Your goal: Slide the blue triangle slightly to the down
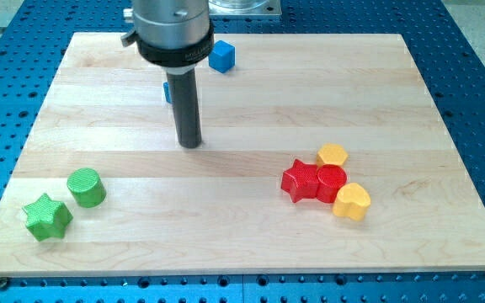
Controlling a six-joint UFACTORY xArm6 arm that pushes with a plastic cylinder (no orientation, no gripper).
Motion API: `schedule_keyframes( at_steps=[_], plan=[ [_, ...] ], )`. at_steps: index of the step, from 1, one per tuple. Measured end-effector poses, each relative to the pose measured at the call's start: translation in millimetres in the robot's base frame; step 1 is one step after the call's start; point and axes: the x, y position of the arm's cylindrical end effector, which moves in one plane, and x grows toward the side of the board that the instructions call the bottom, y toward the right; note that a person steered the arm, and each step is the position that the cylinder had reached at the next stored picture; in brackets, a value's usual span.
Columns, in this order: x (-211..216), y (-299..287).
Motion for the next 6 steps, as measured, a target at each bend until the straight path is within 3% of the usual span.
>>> schedule_keyframes(
  at_steps=[1,3,6],
  plan=[
    [-20.3,1.0],
    [-130.8,21.5],
    [-121.7,2.7]
  ],
)
